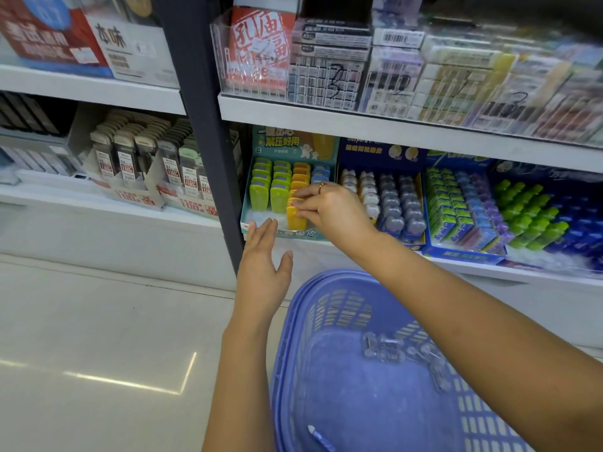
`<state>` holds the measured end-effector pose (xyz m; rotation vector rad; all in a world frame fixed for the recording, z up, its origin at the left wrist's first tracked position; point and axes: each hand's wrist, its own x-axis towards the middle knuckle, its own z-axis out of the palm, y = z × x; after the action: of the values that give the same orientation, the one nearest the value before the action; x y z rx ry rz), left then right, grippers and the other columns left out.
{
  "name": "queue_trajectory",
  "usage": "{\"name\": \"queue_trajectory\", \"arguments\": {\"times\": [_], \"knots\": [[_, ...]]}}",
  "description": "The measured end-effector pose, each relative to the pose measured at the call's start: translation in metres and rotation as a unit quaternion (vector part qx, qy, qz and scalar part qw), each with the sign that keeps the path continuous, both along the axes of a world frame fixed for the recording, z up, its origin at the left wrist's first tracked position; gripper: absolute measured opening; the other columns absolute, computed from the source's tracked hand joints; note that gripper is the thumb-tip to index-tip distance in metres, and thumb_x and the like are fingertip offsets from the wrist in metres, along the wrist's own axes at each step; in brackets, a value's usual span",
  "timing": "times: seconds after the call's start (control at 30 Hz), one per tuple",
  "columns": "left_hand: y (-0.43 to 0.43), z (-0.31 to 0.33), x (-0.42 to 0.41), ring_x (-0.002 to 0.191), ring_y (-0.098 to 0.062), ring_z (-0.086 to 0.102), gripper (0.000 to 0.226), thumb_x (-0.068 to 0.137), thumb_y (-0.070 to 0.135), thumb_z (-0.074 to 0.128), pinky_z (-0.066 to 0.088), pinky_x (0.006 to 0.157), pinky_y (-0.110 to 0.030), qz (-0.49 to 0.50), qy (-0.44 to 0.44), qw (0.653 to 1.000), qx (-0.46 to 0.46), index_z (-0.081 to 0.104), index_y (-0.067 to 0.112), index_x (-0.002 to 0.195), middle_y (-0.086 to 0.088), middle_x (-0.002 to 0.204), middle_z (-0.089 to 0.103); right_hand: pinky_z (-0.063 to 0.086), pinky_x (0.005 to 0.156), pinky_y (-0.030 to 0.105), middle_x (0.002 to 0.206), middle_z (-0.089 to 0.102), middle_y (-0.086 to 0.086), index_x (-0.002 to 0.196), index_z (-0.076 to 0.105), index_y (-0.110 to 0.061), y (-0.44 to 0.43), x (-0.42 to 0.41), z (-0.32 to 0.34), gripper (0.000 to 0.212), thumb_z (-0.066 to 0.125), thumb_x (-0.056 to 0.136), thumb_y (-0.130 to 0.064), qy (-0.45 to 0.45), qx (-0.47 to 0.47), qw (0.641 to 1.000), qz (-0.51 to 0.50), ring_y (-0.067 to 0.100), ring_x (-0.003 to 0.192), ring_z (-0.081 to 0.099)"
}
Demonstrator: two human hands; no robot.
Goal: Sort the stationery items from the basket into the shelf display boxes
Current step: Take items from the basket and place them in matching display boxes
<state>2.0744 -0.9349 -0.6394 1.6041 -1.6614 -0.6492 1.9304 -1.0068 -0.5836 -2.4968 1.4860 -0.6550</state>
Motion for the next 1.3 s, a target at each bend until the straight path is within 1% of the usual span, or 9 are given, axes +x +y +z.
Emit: {"name": "queue_trajectory", "arguments": {"times": [0.17,0.27,0.43,0.6,0.7,0.77,0.93,1.1,1.3], "knots": [[0.011,0.018,0.000,0.146,-0.010,0.009,0.059,0.096,0.016,0.052,0.009,0.107,-0.012,-0.029,-0.019,0.999,0.024,0.026,0.013,0.149,0.003,0.157,0.023,0.038,0.100,0.026,0.135,0.056,0.002,0.119,0.066,-0.010,-0.003,-0.001,0.013,0.029,0.053,0.095,-0.020,0.078,0.034,0.996,0.003,0.019,0.125,0.049],[0.028,0.034,-0.010,0.126,-0.016,0.048,0.041,0.093,0.010,0.053,0.034,0.105,-0.020,-0.040,0.005,0.999,-0.034,0.052,0.011,0.134,-0.003,0.137,0.054,0.039,0.102,0.035,0.147,0.042,0.005,0.132,0.054,-0.015,0.018,-0.011,0.014,0.038,0.052,0.095,-0.023,0.105,0.033,0.994,0.011,0.025,0.130,0.042],[0.050,0.021,-0.064,0.095,-0.024,0.065,0.024,0.088,0.004,0.054,0.047,0.084,-0.028,-0.177,-0.074,0.977,0.092,0.069,0.010,0.105,-0.008,0.103,0.071,0.046,0.082,0.037,0.101,0.064,0.012,0.101,0.069,-0.010,0.093,-0.075,-0.045,0.018,0.061,0.088,-0.020,-0.021,0.086,0.991,-0.099,0.029,0.095,0.060],[0.075,-0.060,-0.123,0.114,-0.026,0.058,0.040,0.086,0.005,0.063,0.044,0.090,-0.027,-0.395,-0.303,0.802,0.329,0.060,0.011,0.126,-0.011,0.126,0.062,0.043,0.086,0.029,0.113,0.067,0.011,0.111,0.067,-0.013,0.145,-0.139,-0.136,0.028,0.063,0.086,-0.025,0.118,0.367,0.911,-0.147,0.025,0.107,0.060],[0.099,-0.112,-0.127,0.109,-0.032,0.061,0.040,0.081,0.006,0.070,0.047,0.093,-0.035,-0.503,-0.443,0.641,0.375,0.063,-0.002,0.119,-0.020,0.120,0.064,0.044,0.085,0.029,0.116,0.066,0.011,0.110,0.067,-0.012,0.170,-0.167,-0.174,0.027,0.060,0.086,-0.023,0.173,0.429,0.873,-0.155,0.025,0.109,0.059],[0.111,-0.138,-0.116,0.105,-0.038,0.062,0.033,0.077,0.006,0.073,0.048,0.094,-0.043,-0.521,-0.506,0.583,0.364,0.067,-0.009,0.106,-0.026,0.112,0.065,0.041,0.093,0.030,0.122,0.063,0.012,0.114,0.066,-0.008,0.182,-0.177,-0.193,0.030,0.060,0.086,-0.019,0.196,0.471,0.848,-0.147,0.025,0.114,0.056],[0.122,-0.177,-0.091,0.105,-0.041,0.059,0.029,0.084,0.019,0.066,0.047,0.091,-0.044,-0.513,-0.505,0.609,0.333,0.064,-0.003,0.103,-0.025,0.112,0.061,0.038,0.098,0.030,0.129,0.057,0.016,0.123,0.058,-0.003,0.198,-0.186,-0.221,0.036,0.058,0.090,-0.019,0.208,0.550,0.798,-0.129,0.025,0.116,0.054],[0.119,-0.199,-0.096,0.111,-0.039,0.055,0.032,0.080,0.010,0.069,0.042,0.099,-0.043,-0.505,-0.479,0.611,0.377,0.061,-0.005,0.108,-0.025,0.120,0.056,0.040,0.100,0.034,0.135,0.047,0.015,0.133,0.044,-0.005,0.198,-0.195,-0.232,0.040,0.042,0.093,-0.007,0.182,0.397,0.860,-0.263,0.028,0.125,0.045],[0.106,-0.193,-0.111,0.087,-0.032,0.059,0.026,0.087,0.027,0.060,0.043,0.071,-0.034,-0.392,-0.369,0.705,0.463,0.063,0.002,0.093,-0.024,0.097,0.061,0.041,0.099,0.038,0.142,0.030,0.013,0.143,0.020,-0.007,0.197,-0.199,-0.249,0.053,0.037,0.093,-0.008,0.207,0.304,0.865,-0.343,0.031,0.129,0.034]]}}
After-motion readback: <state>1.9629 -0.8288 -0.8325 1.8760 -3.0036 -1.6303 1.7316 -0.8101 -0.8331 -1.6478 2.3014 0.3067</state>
